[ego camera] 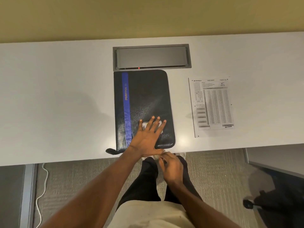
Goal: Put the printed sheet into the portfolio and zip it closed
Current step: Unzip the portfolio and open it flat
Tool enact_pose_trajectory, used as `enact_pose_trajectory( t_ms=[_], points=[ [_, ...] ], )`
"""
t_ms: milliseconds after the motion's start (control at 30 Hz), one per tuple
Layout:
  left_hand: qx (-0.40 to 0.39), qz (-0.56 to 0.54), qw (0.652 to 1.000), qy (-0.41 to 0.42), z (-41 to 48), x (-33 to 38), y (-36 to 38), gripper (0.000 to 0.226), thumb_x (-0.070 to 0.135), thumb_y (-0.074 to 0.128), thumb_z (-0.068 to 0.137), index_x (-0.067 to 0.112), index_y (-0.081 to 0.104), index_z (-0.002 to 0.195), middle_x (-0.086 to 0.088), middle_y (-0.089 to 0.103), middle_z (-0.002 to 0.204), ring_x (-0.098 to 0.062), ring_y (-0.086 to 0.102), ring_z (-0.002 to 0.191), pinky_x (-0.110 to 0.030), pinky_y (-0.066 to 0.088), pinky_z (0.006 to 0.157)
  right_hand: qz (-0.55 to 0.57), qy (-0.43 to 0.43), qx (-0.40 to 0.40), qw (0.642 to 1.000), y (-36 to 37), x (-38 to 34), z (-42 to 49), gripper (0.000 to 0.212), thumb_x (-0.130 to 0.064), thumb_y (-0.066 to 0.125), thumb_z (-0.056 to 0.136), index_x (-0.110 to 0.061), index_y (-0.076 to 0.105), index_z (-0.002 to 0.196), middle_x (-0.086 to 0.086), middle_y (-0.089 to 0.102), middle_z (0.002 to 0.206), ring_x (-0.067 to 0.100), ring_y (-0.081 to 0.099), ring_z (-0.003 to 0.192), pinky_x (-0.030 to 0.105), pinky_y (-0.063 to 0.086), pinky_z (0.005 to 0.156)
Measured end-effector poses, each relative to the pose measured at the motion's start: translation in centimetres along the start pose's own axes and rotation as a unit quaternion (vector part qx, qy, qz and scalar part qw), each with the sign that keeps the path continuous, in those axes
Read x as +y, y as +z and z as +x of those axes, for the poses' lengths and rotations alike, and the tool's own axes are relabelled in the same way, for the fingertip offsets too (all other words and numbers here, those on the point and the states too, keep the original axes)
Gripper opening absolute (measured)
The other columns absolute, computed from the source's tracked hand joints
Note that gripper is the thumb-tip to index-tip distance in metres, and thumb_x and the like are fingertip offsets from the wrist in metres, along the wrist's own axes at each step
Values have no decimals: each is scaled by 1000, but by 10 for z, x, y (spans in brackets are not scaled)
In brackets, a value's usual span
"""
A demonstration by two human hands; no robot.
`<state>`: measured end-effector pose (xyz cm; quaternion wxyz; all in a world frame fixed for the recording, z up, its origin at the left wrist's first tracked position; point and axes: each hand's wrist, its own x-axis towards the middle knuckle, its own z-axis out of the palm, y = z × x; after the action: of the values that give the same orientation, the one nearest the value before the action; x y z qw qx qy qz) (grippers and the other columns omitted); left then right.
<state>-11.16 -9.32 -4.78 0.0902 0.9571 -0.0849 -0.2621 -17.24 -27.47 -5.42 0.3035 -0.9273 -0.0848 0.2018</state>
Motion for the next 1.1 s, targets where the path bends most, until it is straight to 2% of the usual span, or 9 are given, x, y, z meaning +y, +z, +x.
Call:
enact_pose_trajectory(
  t_ms=[133, 267, 367, 433, 500, 667, 800, 967, 1100],
  points=[
    [-2, -4, 1000, 7, -1, 0, -3, 127, 87, 50, 80, 23, -23, 162, -11, -9, 174, -35, -8, 160, -73, 9, 121, -51, -17, -52, 997, 19, -33, 2, 5, -25, 72, 89, -23, 77, 87, -4, 76, 84, 14, 69, 71, 30, 58, 68],
    [2, -10, 1000, 9, 0, 0, -2, 126, 84, 53, 80, 24, -22, 162, -11, -9, 174, -35, -8, 160, -73, 8, 122, -133, -39, -145, 980, 43, -62, 7, 18, -29, 65, 89, -18, 75, 80, 5, 75, 75, 23, 70, 66, 33, 52, 62],
    [0, -10, 1000, 12, 1, -1, -1, 123, 85, 50, 82, 25, -23, 161, -11, -11, 174, -35, -10, 160, -73, 7, 122, -161, -95, -168, 968, 56, -86, 11, 20, -20, 78, 74, -19, 67, 58, -2, 66, 54, 14, 62, 47, 23, 41, 47],
    [-1, -12, 1000, 12, 1, -1, -1, 122, 85, 49, 83, 26, -23, 161, -10, -11, 174, -36, -11, 160, -73, 7, 122, -168, -115, -170, 964, 71, -93, 10, 12, -14, 62, 95, -15, 72, 88, 5, 74, 83, 19, 71, 80, 32, 52, 71],
    [-1, -15, 1000, 11, 0, -1, -1, 121, 84, 50, 83, 27, -24, 160, -10, -11, 174, -37, -10, 160, -73, 8, 122, -146, -92, -209, 962, 79, -95, 10, 27, -17, 40, 107, -10, 62, 119, 13, 70, 116, 27, 63, 112, 40, 47, 97],
    [-7, -29, 999, 18, -4, 2, -5, 119, 78, 53, 86, 28, -26, 160, -10, -10, 174, -40, -11, 159, -75, 9, 120, -88, -70, -258, 960, 58, -87, 6, 26, -21, 47, 104, -4, 65, 111, 18, 71, 111, 34, 67, 103, 41, 50, 89],
    [-9, -62, 998, 20, -11, 4, -8, 119, 74, 56, 88, 32, -31, 158, -6, -20, 173, -38, -16, 159, -75, 6, 121, -26, 22, -191, 981, 21, -52, -3, 21, -29, 57, 101, -17, 68, 114, 2, 74, 105, 19, 71, 94, 31, 56, 90],
    [20, -94, 995, 38, -26, 2, -15, 110, 83, 38, 88, 37, -39, 152, 0, -30, 170, -30, -23, 157, -68, -1, 125, 218, 199, 64, 953, -33, -16, 18, 20, -21, 51, 105, -24, 70, 102, -10, 74, 95, 10, 71, 90, 40, 62, 86],
    [44, -115, 992, 42, -38, 3, -20, 107, 77, 40, 88, 39, -36, 153, 6, -32, 169, -24, -23, 158, -65, 3, 126, 377, 204, 7, 903, -69, -47, 53, 31, -34, 37, 110, -30, 67, 113, -11, 73, 109, 11, 70, 103, 19, 56, 85]
  ],
)
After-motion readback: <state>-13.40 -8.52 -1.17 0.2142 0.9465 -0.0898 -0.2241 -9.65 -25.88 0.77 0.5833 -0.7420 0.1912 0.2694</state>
